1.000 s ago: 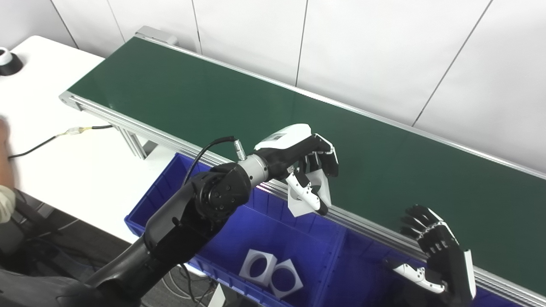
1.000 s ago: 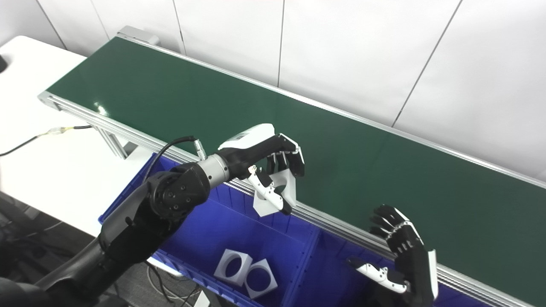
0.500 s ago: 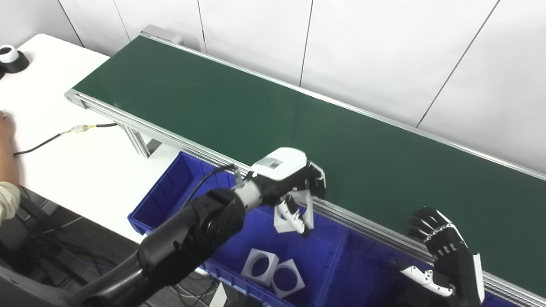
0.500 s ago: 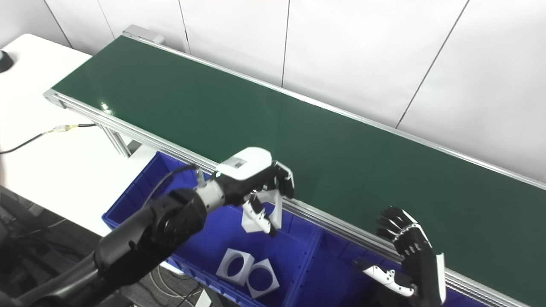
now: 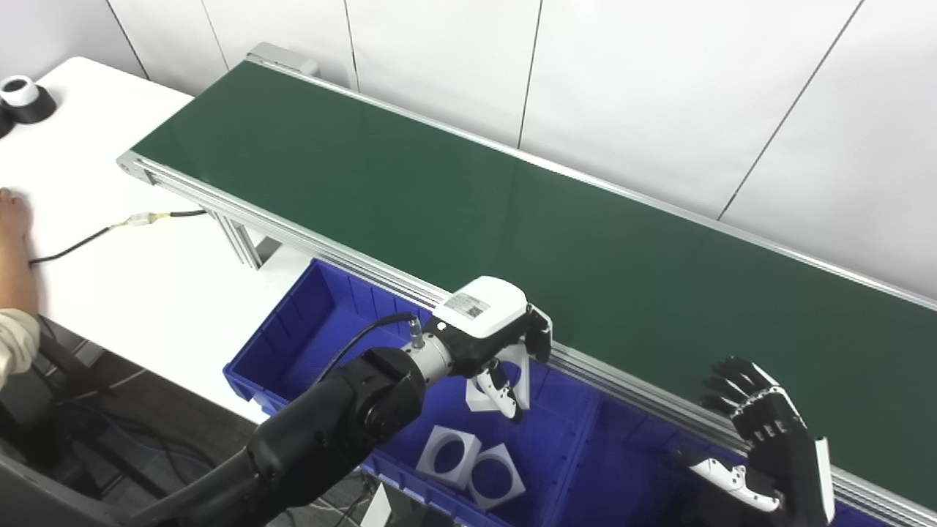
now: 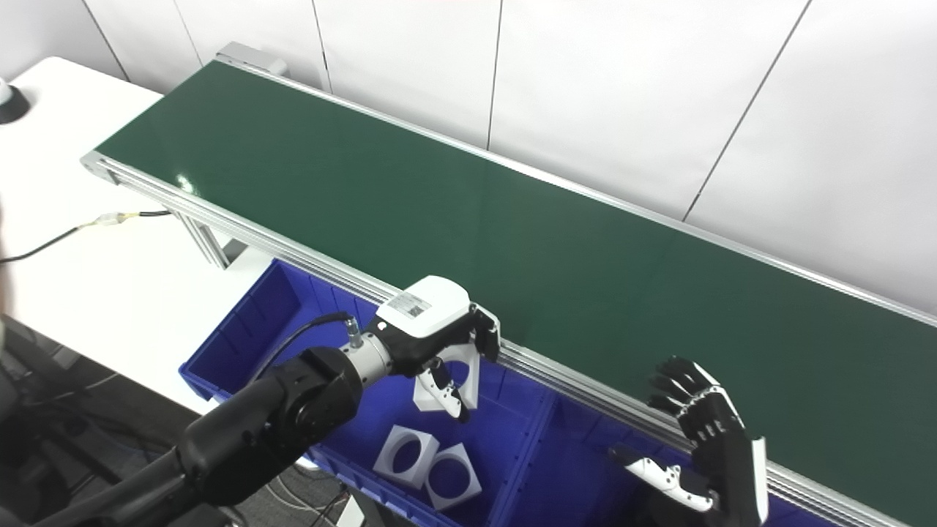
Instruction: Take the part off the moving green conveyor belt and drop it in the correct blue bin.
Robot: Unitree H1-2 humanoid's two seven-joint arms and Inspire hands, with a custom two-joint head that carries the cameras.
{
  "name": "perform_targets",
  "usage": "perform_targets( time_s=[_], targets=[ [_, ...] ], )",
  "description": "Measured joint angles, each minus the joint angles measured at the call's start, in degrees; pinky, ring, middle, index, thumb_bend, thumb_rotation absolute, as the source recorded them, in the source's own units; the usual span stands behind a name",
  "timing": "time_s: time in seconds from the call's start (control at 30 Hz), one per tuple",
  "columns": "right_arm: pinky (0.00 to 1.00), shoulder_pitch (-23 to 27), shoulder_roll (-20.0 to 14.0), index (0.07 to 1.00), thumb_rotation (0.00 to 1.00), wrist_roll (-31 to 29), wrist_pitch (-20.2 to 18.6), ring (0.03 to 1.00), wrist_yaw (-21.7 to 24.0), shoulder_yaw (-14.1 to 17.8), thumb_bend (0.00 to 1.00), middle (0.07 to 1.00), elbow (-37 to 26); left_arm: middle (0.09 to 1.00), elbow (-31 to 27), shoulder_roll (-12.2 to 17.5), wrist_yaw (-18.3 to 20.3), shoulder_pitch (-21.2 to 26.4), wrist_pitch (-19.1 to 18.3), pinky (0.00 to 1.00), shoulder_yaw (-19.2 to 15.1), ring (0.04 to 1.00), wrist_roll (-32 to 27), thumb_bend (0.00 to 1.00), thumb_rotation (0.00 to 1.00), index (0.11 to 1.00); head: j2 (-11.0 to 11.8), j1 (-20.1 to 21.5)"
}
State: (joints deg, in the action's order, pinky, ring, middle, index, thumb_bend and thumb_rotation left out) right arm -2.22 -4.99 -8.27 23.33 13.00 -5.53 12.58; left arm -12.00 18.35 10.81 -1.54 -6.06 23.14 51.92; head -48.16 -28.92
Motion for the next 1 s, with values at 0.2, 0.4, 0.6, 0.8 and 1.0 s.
perform_targets(
  time_s=[0.2,0.4,0.6,0.8,1.0],
  targets=[
    [0.62,-0.3,0.0,0.749,0.13,-0.1,0.0,0.711,0.0,0.0,0.9,0.747,-0.5,0.49,1.8,-1.0,-0.2,-0.5,0.3,0.34,0.0,0.38,0.6,0.49,0.0,0.547,-0.1,0.0],
    [0.62,-0.3,0.0,0.754,0.12,-0.1,0.0,0.717,0.0,0.0,0.9,0.754,-0.5,0.502,1.0,-0.9,2.3,-0.5,0.3,0.36,0.0,0.397,0.4,0.5,0.0,0.53,-0.2,0.3],
    [0.63,-0.3,0.0,0.756,0.13,-0.4,0.0,0.721,0.0,0.0,0.9,0.757,-0.5,0.606,-1.6,-0.8,10.5,-0.3,-2.3,0.46,-0.4,0.548,-1.2,0.9,0.01,0.594,-0.2,0.4],
    [0.63,-0.3,0.0,0.757,0.13,-0.3,0.0,0.722,0.0,0.0,0.9,0.757,-0.5,0.729,-5.4,0.2,18.9,1.0,-4.3,0.5,-0.3,0.646,-3.4,1.0,0.2,0.737,-0.2,0.4],
    [0.63,-0.4,0.0,0.752,0.13,-0.4,-0.1,0.717,0.0,0.0,0.91,0.753,-0.7,0.858,-7.0,2.5,25.2,2.6,-4.4,0.66,0.3,0.824,-4.4,1.0,0.28,0.831,-0.2,0.4]
  ],
)
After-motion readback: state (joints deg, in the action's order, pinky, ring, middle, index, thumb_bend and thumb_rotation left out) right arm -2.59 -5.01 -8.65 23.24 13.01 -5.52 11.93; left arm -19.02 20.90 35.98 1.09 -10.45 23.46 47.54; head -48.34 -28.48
